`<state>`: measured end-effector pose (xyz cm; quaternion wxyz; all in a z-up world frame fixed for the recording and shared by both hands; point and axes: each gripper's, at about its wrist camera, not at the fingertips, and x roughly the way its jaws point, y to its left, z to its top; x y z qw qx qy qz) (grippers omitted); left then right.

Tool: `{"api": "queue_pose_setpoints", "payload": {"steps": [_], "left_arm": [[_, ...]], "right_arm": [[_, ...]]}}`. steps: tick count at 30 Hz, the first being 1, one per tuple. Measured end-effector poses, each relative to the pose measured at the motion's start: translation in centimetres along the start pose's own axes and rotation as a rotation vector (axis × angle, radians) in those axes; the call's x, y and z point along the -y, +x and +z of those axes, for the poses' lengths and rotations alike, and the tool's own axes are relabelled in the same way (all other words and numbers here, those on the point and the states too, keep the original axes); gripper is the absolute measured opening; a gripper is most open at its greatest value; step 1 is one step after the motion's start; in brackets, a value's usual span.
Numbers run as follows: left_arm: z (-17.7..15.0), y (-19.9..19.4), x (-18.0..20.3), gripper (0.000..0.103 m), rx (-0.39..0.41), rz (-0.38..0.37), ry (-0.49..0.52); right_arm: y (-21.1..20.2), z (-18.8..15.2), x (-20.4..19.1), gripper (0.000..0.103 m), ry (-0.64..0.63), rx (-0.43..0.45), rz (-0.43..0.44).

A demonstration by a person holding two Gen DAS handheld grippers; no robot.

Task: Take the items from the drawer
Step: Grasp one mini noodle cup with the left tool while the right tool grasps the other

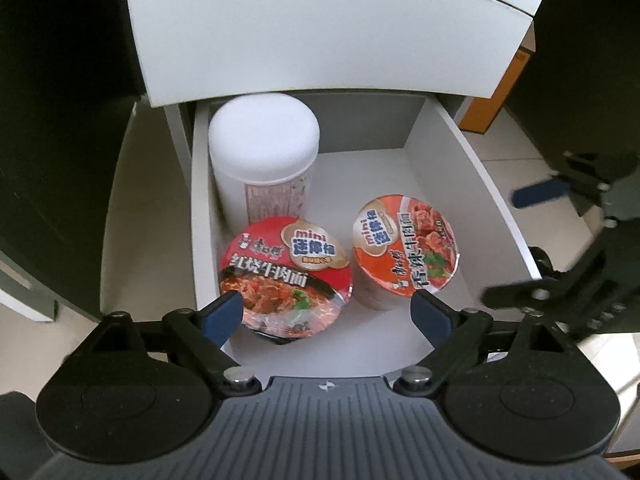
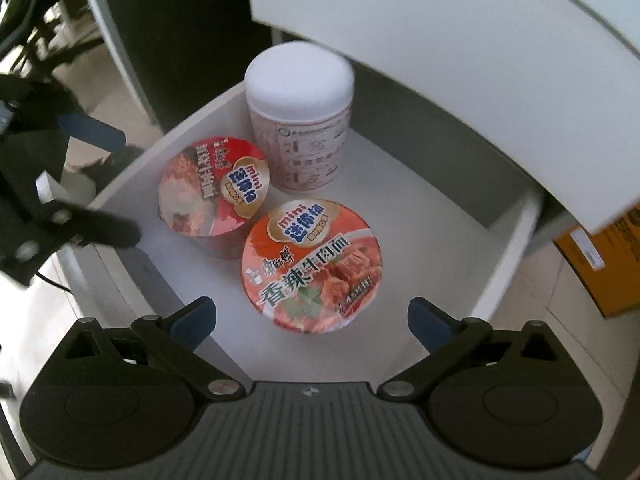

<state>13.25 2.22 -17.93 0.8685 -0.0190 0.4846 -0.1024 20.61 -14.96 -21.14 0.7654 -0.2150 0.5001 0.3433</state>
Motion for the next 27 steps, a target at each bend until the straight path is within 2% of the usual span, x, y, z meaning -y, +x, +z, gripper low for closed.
{"api": "queue_pose_setpoints", "payload": {"steps": [5,10,15,18,27], "left_arm": [[-0.4,0.2,1.4,0.095,-0.006,-0.012,0.105],[0.0,0.7,2.9,0.095,-0.008,-0.080,0.206],[1.6,2.8,4.3,0.088,-0.046,-0.139,0.303],[2.9,4.6,4.8,0.087,-0.094,-0.163,0.356],[4.0,7.4,5.5,0.088,-0.160,-0.203,0.656]], "right_arm": [[2.5,1.3,0.6,0.103,-0.057,-0.034,0.034],[3.1,1.4,1.3,0.103,-0.107,-0.035,0.043],[3.1,0.8,2.1,0.103,-0.188,-0.044,0.062],[3.0,0.4,2.1,0.103,-0.261,-0.045,0.086],[3.8,-0.2,1.6,0.103,-0.492,-0.058,0.129]]}}
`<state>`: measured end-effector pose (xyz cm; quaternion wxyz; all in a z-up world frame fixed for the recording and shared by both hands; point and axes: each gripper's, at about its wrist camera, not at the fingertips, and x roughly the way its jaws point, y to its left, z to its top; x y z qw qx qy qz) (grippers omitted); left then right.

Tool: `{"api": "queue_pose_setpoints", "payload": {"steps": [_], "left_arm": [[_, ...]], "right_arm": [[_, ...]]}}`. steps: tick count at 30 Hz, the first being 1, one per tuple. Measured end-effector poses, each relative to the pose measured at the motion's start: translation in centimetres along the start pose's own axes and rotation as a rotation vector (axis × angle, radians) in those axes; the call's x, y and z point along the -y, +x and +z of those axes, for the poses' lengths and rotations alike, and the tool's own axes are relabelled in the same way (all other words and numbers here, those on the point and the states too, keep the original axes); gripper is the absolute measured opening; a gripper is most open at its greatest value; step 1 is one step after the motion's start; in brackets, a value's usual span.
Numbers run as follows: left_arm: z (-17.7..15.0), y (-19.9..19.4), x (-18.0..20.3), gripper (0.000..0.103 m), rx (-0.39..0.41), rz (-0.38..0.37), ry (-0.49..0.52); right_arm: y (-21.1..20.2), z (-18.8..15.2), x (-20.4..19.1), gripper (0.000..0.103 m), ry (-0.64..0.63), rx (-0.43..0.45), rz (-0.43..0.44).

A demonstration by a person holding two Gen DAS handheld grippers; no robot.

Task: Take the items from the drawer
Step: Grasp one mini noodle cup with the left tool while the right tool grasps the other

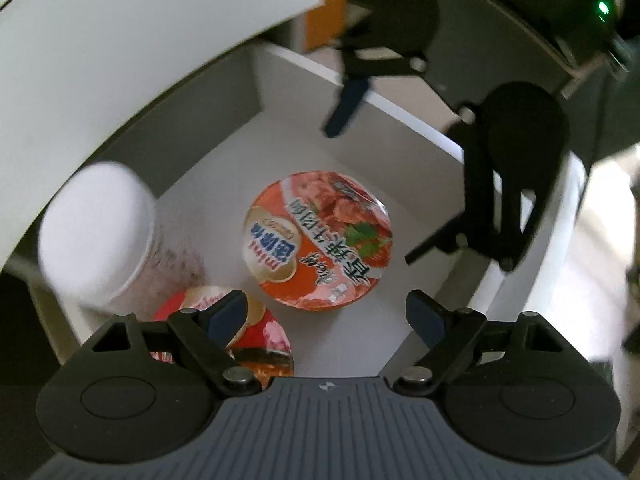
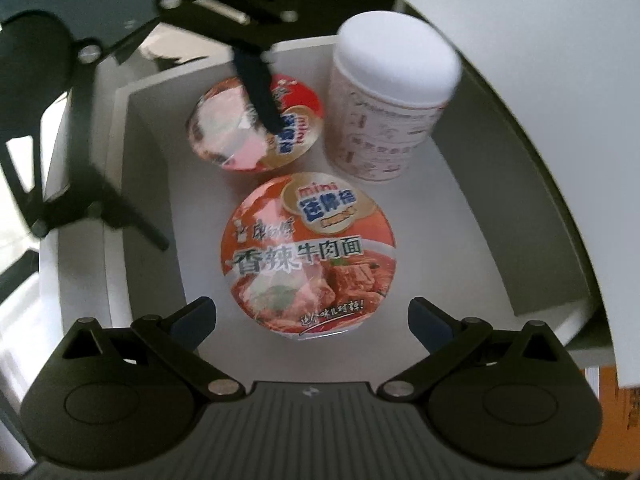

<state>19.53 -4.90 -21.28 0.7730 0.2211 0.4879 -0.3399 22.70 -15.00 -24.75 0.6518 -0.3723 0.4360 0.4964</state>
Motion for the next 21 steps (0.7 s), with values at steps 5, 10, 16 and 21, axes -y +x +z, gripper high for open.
{"api": "queue_pose_setpoints", "payload": {"steps": [5,10,16,21], "left_arm": [[0.1,1.9,-0.1,0.089,-0.066,-0.005,0.124],[0.2,3.8,-0.5,0.091,-0.098,-0.012,0.175],[0.6,5.2,-1.1,0.091,-0.104,0.008,0.171],[-0.1,6.3,-1.4,0.090,-0.103,0.035,0.200]], "right_arm": [[1.1,-0.3,0.2,0.103,-0.036,-0.016,0.012],[2.3,-0.3,0.3,0.103,-0.053,-0.025,-0.006],[3.5,-0.6,0.5,0.102,-0.057,-0.020,-0.011],[4.2,-0.8,0.5,0.096,-0.046,-0.002,-0.012]]}}
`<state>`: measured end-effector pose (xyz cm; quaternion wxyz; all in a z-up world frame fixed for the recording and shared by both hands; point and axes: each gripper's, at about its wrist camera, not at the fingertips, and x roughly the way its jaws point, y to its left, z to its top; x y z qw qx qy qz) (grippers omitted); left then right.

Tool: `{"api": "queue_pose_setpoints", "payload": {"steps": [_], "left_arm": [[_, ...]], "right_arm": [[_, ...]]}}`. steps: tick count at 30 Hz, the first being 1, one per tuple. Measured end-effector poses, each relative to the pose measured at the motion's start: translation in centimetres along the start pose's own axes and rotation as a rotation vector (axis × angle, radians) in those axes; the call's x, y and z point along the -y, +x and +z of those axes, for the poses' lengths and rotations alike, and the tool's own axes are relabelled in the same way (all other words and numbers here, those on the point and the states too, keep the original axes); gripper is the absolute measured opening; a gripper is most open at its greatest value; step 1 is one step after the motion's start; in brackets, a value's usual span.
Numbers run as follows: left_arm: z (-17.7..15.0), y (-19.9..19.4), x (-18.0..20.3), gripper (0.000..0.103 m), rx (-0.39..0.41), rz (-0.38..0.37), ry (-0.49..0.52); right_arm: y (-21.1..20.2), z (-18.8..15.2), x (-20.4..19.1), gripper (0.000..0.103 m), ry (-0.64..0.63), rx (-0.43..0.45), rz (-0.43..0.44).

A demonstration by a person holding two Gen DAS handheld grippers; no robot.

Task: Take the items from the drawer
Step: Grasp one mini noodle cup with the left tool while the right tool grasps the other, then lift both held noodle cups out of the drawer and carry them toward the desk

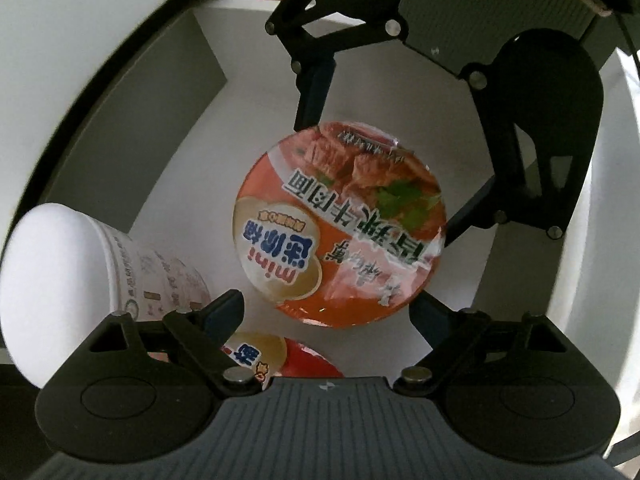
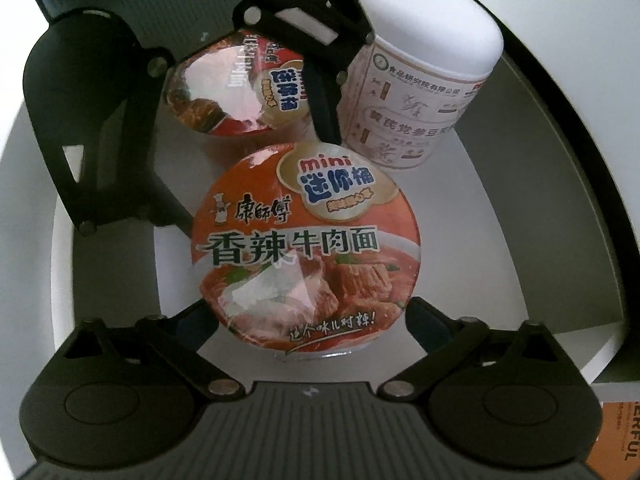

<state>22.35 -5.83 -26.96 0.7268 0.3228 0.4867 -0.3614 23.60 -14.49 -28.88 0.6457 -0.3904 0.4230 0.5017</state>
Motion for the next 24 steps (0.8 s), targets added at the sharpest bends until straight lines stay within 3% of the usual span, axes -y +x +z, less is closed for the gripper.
{"api": "queue_pose_setpoints", "payload": {"steps": [4,11,24], "left_arm": [[-0.4,0.2,-0.2,0.077,0.030,-0.016,0.010],[-1.3,-1.1,-0.4,0.072,0.095,-0.002,0.022],[-3.2,-10.3,0.1,0.073,0.271,0.028,0.021]], "right_arm": [[-0.1,-0.3,0.0,0.093,0.009,0.031,0.004],[-2.3,-1.0,0.4,0.092,0.019,0.092,-0.027],[-15.3,-1.4,-0.4,0.093,0.022,0.228,-0.028]]}}
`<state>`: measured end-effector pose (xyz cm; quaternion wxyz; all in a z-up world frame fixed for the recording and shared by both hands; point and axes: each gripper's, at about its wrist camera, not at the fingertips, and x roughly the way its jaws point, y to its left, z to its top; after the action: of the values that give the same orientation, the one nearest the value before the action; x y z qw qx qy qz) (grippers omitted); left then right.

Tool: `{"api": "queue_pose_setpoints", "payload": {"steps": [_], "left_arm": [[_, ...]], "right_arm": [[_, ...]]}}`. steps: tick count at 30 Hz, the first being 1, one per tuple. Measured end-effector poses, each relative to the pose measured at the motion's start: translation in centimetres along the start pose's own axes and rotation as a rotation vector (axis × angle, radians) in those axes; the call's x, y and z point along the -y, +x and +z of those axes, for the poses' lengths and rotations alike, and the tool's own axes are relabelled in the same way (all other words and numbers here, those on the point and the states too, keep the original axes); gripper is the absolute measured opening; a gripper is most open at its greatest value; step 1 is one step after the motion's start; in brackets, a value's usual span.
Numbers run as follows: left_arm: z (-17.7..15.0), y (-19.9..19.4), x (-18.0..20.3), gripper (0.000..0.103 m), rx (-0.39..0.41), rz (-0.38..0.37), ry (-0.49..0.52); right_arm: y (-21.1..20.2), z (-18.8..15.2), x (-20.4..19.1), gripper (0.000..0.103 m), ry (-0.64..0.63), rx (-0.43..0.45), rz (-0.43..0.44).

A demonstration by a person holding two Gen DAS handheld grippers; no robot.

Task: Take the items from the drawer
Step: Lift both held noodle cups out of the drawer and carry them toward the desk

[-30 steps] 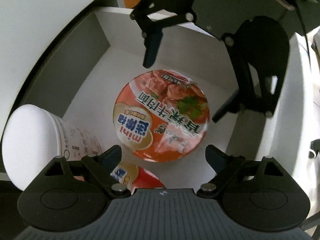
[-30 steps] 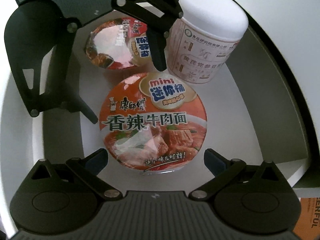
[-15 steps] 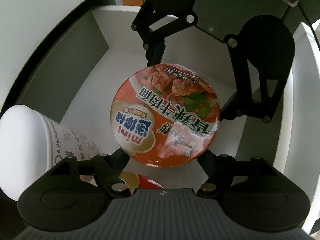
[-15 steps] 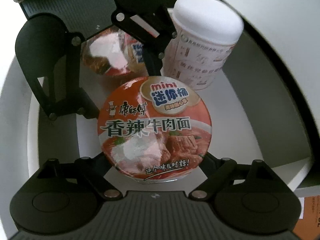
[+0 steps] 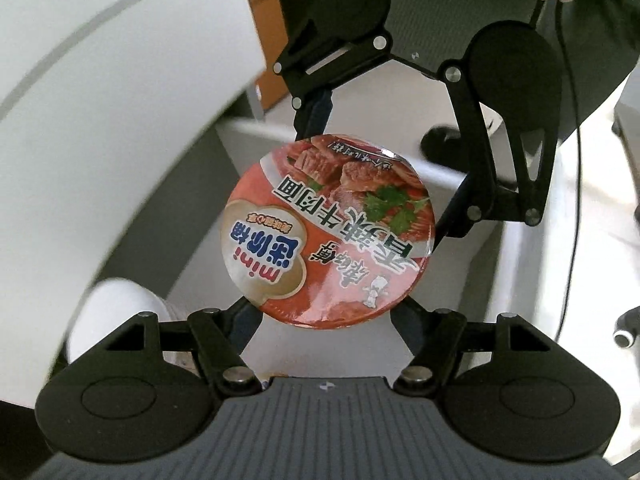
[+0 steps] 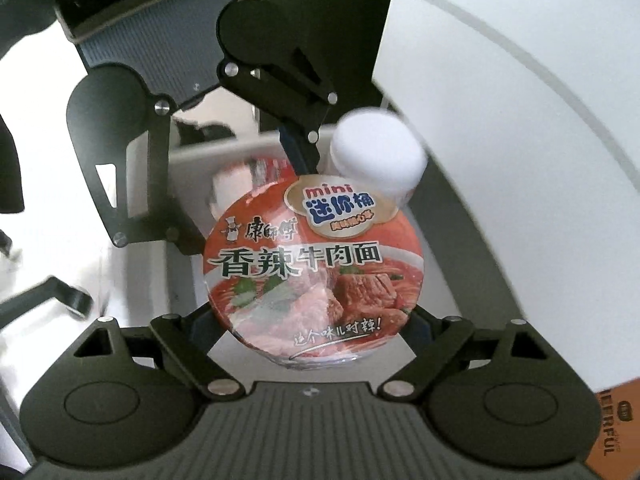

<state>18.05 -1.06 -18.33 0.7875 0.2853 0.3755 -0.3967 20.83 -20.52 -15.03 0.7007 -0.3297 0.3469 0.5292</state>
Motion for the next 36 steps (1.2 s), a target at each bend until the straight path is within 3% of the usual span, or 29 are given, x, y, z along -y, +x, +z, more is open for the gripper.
{"api": "queue_pose_setpoints", "payload": {"steps": [6,20,26,32,36], "left_arm": [[0.2,-6.1,0.7,0.073,0.092,0.012,-0.015],[-2.1,-20.8,3.1,0.074,0.348,-0.024,-0.161],[-1.5,-24.7,8.3,0.074,0.431,0.002,-0.204],[0.5,-27.8,8.8,0.074,0.525,0.005,-0.294],[0.3,-30.9,8.0,0.075,0.577,0.049,-0.334]], "right_arm": [[-6.8,1.2,-1.8,0.094,0.019,0.103,-0.002],[-16.2,4.4,-5.9,0.095,0.113,0.340,0.059],[-18.8,7.1,-7.2,0.096,0.135,0.443,0.067],[-20.7,10.9,-7.5,0.096,0.151,0.552,0.108],[-21.6,14.5,-7.0,0.096,0.139,0.612,0.138]]}}
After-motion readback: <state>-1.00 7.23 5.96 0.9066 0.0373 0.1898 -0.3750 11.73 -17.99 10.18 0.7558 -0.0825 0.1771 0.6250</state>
